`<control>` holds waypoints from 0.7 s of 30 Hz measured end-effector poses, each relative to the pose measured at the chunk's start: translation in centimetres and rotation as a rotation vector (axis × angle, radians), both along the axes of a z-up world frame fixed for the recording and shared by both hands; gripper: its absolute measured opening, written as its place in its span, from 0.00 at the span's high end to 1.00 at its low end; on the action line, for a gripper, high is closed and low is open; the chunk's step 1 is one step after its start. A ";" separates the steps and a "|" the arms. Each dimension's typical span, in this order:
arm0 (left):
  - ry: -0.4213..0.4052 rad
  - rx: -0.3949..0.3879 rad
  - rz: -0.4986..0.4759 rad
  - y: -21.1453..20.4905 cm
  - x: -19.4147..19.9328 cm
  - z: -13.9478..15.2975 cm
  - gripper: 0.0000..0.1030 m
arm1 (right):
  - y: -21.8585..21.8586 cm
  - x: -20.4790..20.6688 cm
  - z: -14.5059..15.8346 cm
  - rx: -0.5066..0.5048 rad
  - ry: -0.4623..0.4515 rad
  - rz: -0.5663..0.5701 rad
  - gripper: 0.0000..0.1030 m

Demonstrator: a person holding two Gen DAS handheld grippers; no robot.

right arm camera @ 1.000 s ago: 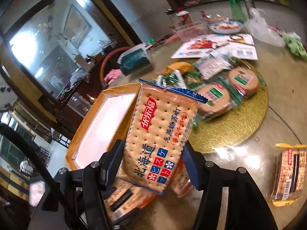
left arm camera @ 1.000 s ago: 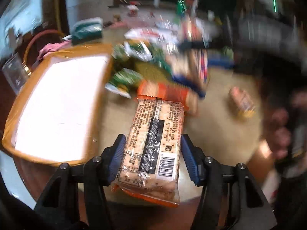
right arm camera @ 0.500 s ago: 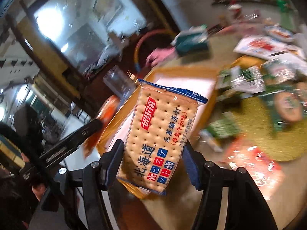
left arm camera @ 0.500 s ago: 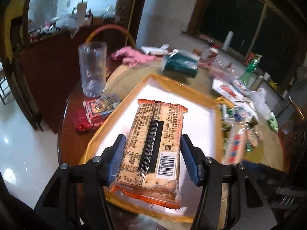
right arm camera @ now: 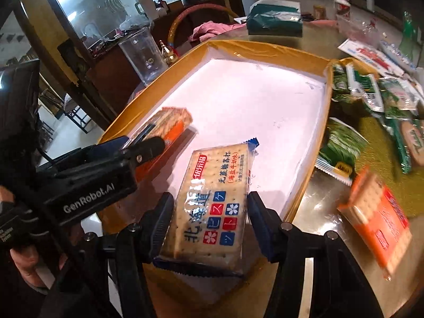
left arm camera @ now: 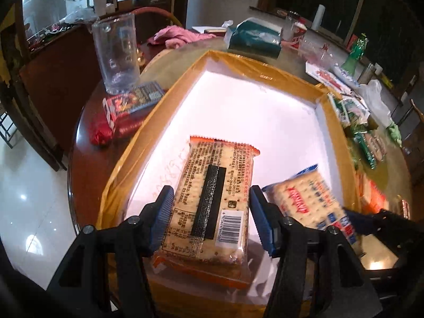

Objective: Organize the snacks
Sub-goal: 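Carry both cracker packs into the gold tray and open both tools, then grasp the green pea snack bag with left tool while right grasps small green packets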

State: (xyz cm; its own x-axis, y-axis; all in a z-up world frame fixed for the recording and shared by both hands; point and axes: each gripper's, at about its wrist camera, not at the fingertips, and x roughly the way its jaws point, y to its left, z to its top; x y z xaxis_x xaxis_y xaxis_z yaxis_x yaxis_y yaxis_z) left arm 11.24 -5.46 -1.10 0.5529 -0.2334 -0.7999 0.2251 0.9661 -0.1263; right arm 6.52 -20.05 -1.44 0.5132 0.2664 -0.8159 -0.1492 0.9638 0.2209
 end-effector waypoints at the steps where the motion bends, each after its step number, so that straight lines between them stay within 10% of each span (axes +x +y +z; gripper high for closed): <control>1: -0.010 0.017 -0.001 -0.1 -0.1 0.1 0.42 | 0.1 0.0 0.1 -0.001 -0.012 0.007 0.43; 6: -0.024 -0.086 0.052 1.5 -0.6 1.6 0.12 | -0.8 -1.2 0.7 0.136 -0.047 0.010 0.33; 13: -0.135 -0.141 -0.009 -1.4 -4.5 5.6 0.12 | -7.7 -7.4 3.6 0.256 -0.220 -0.077 0.22; 21: -0.107 -0.073 -0.284 -12.9 -5.9 6.3 0.12 | -17.5 -11.5 4.3 0.256 -0.206 -0.285 0.21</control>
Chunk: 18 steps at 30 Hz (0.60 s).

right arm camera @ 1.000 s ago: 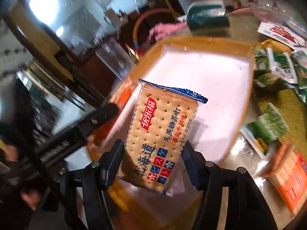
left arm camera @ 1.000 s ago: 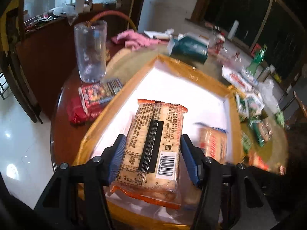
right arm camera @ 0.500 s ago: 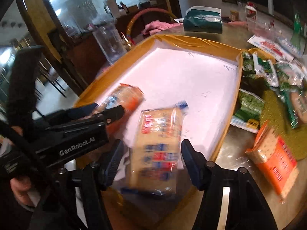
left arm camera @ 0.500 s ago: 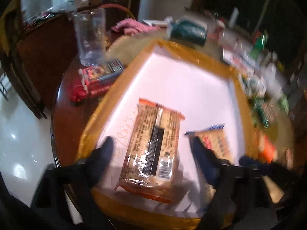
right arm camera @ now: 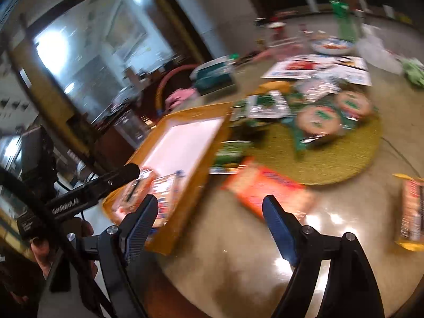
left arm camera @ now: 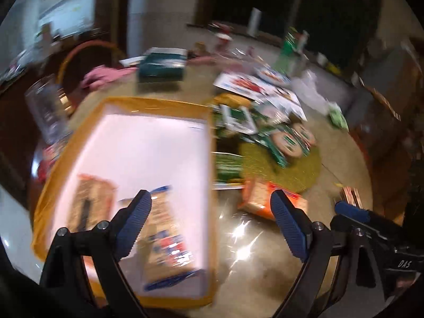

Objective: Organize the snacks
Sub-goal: 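Grasp the green pea snack bag with left tool while right grasps small green packets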

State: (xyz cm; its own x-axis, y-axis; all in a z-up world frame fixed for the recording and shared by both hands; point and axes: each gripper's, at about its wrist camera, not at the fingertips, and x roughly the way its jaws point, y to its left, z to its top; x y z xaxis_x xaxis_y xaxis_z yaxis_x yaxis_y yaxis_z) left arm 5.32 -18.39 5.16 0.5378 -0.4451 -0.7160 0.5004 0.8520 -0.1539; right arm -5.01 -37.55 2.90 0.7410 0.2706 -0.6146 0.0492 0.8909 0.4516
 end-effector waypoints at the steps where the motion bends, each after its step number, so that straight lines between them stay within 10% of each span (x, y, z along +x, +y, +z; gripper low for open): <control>1: 0.004 0.024 -0.021 -1.3 0.3 -0.2 0.12 | -0.5 -0.7 -0.3 0.005 0.009 -0.025 0.21; 18: 0.149 0.364 -0.147 -12.1 6.9 -5.1 0.28 | -5.4 -1.6 -2.1 0.123 -0.001 -0.044 0.34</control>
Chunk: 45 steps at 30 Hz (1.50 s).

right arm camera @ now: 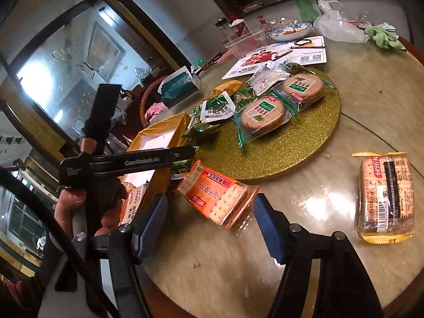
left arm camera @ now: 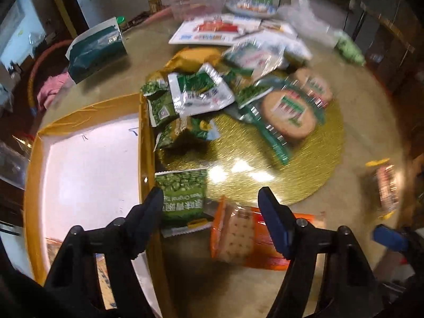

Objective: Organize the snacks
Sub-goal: 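Grasp the green pea snack bag with left tool while right grasps small green packets, then lower both held snacks into the gold tray and open both tools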

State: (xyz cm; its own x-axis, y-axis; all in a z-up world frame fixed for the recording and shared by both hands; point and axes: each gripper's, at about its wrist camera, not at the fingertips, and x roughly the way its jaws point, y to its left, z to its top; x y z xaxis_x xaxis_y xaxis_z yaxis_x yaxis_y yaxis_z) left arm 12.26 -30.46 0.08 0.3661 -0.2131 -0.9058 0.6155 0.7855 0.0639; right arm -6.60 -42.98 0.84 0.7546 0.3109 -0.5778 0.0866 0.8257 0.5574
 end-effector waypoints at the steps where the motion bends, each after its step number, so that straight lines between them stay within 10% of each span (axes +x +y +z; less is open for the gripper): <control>1: 0.019 0.022 0.014 -0.1 0.5 -0.6 0.28 | 0.0 0.0 0.0 0.003 -0.003 0.001 0.34; 10: -0.026 0.064 0.076 1.5 1.7 -1.3 0.33 | -0.7 0.1 -0.7 0.038 0.008 -0.001 0.34; 12: 0.007 0.057 0.060 0.9 1.5 -1.7 0.53 | -0.5 0.1 -0.6 0.032 0.010 0.004 0.37; 16: 0.025 0.071 0.057 0.2 1.7 -2.7 0.54 | -0.2 -0.1 -0.5 0.037 0.016 -0.004 0.38; 31: -0.068 -0.381 0.188 12.4 -4.7 5.3 0.63 | 2.2 6.4 0.3 0.014 0.064 0.058 0.52; 45: -0.066 -0.429 0.295 19.9 -4.2 4.7 0.63 | 3.1 21.4 -0.2 0.001 0.228 0.034 0.39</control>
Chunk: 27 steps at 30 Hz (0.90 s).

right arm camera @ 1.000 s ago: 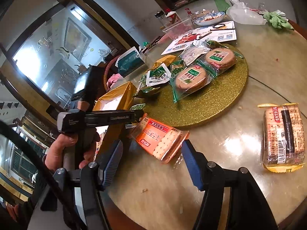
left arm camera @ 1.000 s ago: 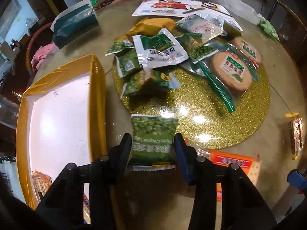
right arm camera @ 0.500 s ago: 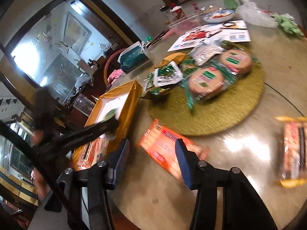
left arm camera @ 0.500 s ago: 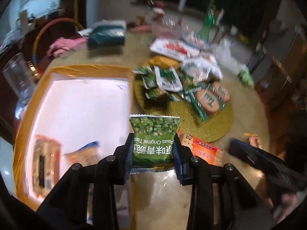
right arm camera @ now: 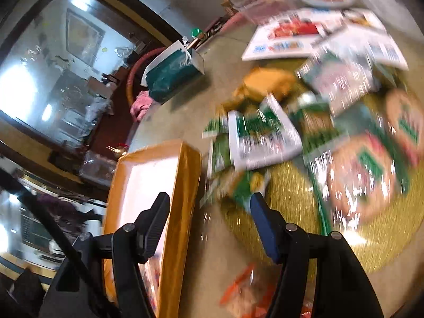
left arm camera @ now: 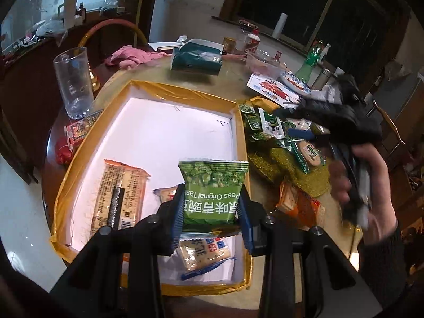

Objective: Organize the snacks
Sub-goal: 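Lower both held snacks into the gold tray and open both tools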

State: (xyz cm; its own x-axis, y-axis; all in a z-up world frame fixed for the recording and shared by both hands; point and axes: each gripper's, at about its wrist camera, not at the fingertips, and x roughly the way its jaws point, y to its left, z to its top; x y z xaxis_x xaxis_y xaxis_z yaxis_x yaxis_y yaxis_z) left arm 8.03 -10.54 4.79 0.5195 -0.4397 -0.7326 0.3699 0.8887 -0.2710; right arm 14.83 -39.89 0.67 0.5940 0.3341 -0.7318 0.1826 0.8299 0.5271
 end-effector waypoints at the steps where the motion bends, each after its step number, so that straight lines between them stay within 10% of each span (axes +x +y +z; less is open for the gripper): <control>1: -0.001 -0.009 0.001 0.3 0.1 0.0 0.63 | -0.2 0.7 0.2 -0.034 0.005 -0.030 0.39; 13: 0.016 -0.040 0.014 2.3 0.5 -0.9 0.62 | -0.4 5.7 -3.9 -0.211 0.155 -0.102 0.26; 19: 0.017 -0.034 0.009 2.5 0.6 -1.0 0.62 | -2.5 4.1 -3.3 -0.038 0.093 -0.118 0.63; 27: 0.053 -0.078 0.050 3.9 1.7 -1.3 0.62 | -1.3 1.3 -0.4 -0.111 0.012 -0.081 0.93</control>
